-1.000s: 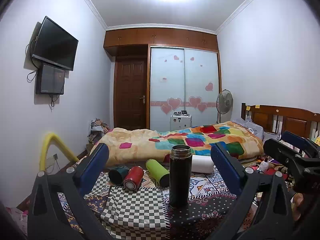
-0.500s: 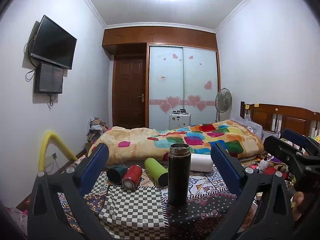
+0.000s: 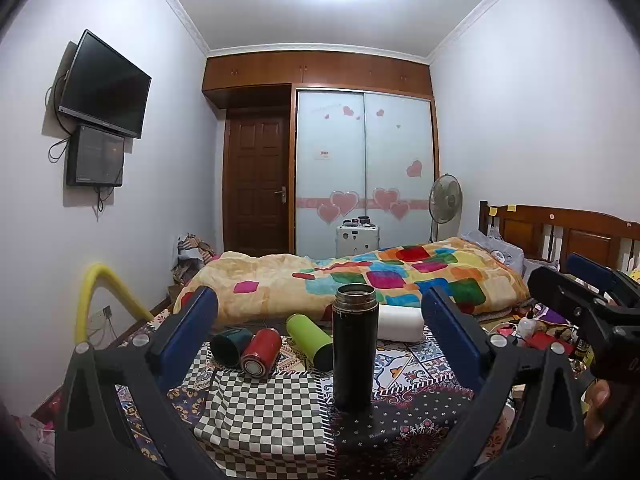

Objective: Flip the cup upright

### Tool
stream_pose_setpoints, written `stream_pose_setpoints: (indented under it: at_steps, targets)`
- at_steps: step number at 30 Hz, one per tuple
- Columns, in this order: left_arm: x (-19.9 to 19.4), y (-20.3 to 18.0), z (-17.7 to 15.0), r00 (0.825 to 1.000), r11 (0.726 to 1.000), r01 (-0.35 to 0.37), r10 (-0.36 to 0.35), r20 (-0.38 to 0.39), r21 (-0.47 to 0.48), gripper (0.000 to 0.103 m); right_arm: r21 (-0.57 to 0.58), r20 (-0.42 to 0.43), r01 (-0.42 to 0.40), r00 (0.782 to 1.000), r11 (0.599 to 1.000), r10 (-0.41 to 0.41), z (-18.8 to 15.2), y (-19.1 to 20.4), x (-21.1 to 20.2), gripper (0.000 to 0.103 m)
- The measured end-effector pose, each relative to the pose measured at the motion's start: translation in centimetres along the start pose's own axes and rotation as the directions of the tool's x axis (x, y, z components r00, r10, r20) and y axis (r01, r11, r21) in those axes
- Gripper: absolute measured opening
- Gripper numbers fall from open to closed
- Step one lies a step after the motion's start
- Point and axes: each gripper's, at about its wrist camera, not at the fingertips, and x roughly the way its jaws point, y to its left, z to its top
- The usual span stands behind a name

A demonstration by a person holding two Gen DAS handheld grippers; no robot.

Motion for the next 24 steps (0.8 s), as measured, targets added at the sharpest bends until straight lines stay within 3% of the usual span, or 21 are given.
stream_pose_setpoints:
  at_steps: [24]
  targets:
    - [0.85,0.12,-0.31,0.999,1.0,0.026,-0.027,-0.034,-0.014,0.103,0.007,-0.003,0.009,1.0,1.0,-0.009,0.05,0.08,-0.05,0.103]
